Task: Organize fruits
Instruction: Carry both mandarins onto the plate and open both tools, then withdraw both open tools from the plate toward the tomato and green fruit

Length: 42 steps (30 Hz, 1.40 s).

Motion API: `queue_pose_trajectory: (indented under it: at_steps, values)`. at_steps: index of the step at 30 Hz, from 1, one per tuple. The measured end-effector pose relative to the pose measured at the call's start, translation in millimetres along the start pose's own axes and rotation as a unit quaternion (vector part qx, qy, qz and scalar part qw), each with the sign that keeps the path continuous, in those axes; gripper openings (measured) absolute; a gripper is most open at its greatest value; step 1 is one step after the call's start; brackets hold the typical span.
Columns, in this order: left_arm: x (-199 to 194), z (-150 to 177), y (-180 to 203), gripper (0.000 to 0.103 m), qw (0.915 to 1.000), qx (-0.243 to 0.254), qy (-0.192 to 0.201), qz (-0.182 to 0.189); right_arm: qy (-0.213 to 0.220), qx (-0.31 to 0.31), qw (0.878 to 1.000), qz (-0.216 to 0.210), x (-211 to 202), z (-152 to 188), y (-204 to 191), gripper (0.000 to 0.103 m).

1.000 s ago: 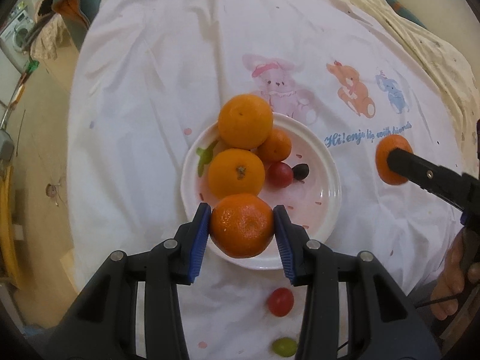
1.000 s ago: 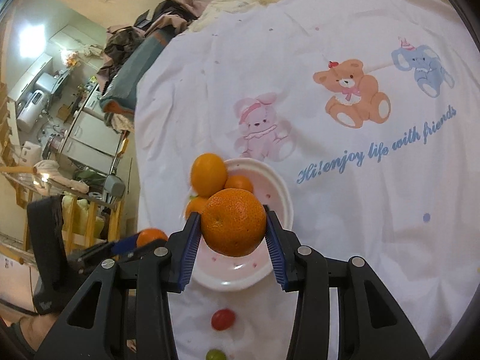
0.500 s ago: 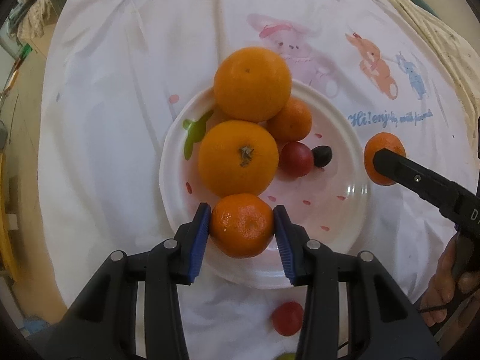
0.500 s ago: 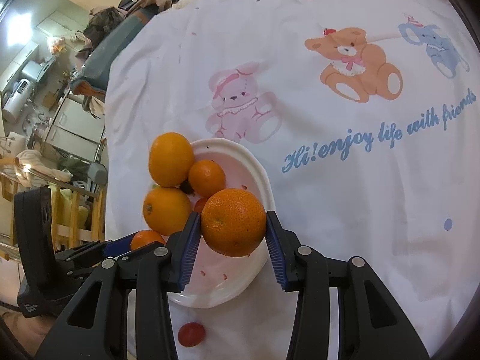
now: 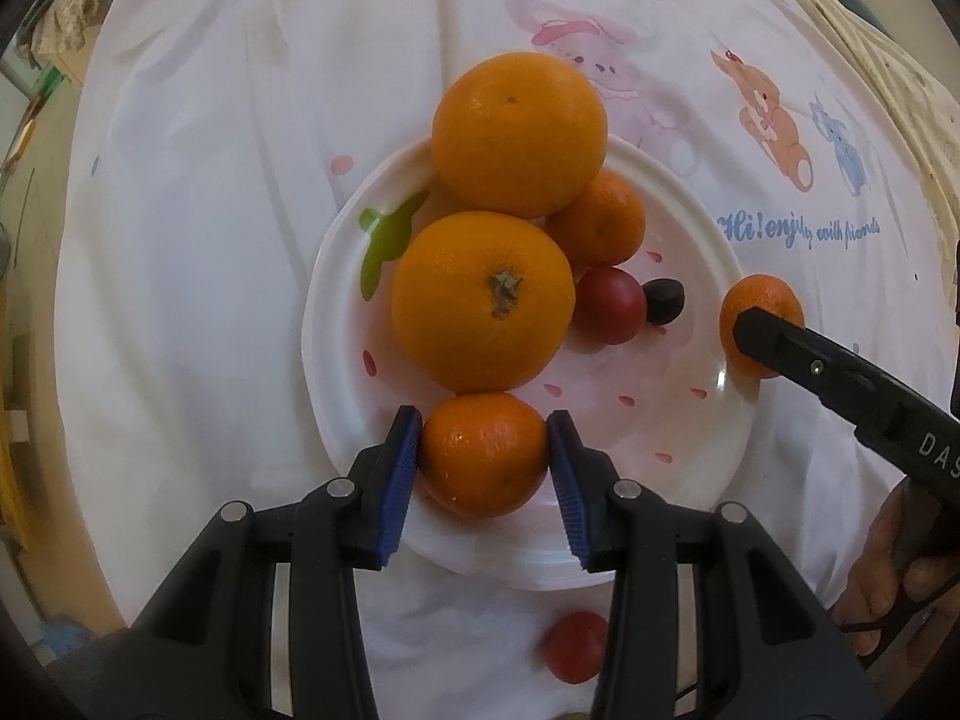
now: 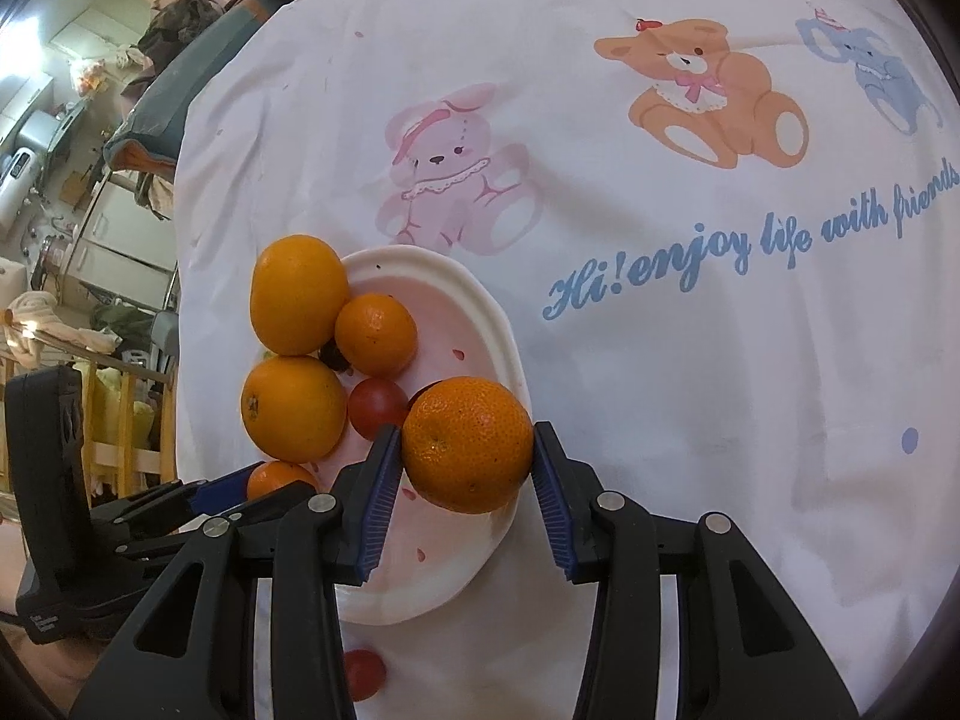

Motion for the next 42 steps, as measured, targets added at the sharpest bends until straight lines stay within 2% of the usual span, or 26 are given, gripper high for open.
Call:
queue_pose_trajectory:
  at_steps: [13,17,18,19,20,21,23,28,35,42]
  values:
    - [0.1,1.0,-1.5,0.04,1.0,0.002,0.005,0.002,0.0,-0.007,1.0,0.006,-0.3,-0.4,-2.4,0.047]
    - [-1.3,1.2,-0.4,0.041,0.9999,0.005,0.009,-0.009,0.001,-0.007,1.0,0.003,-0.5,-1.4,-3.6,0.048]
    - [-2.1,1.3,0.0,0.048,0.9998,0.007,0.01,-0.013,0.003,-0.005,1.0,-0.001,-1.3,-2.3,-4.0,0.05]
    - [-3.7,1.0,1.1,0.059,0.9998,0.011,0.013,-0.013,0.006,-0.004,1.0,-0.001,-2.3,-3.0,-4.4,0.057]
    - [-5.5,0.6,2.2,0.064,0.9996,0.015,0.016,-0.015,0.009,-0.005,1.0,-0.001,-3.1,-3.7,-5.0,0.063]
    - [-7.5,0.0,3.0,0.073,0.9994,0.021,0.02,-0.021,0.012,-0.006,1.0,0.001,-4.6,-4.7,-5.3,0.065]
    - [-10.8,-0.7,4.6,0.078,0.9988,0.031,0.027,-0.027,0.014,-0.007,1.0,0.001,-5.5,-5.0,-6.5,0.068]
    - [-14.8,1.3,5.8,0.079,0.9984,0.038,0.03,-0.031,0.018,-0.002,1.0,-0.001,-9.7,-5.1,-5.9,0.074]
    - [-41.5,-1.9,8.2,0.079,0.9944,0.051,0.082,-0.044,0.03,-0.008,0.999,-0.009,-24.6,-1.3,-11.6,0.075]
    - [-71.1,1.3,2.8,0.079,0.9918,0.042,0.111,-0.046,0.058,-0.008,0.998,-0.018,-58.0,9.2,-16.3,0.075]
Point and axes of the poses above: each gripper's, at about its wrist camera, not at the fingertips, and x roughly the way its jaws point, y to its right, z to its underside, the point moved 8 cm from there along x, roughly the way its jaws point, and after that the axes turned 2 degrees about -z, right-handed, at the moved point
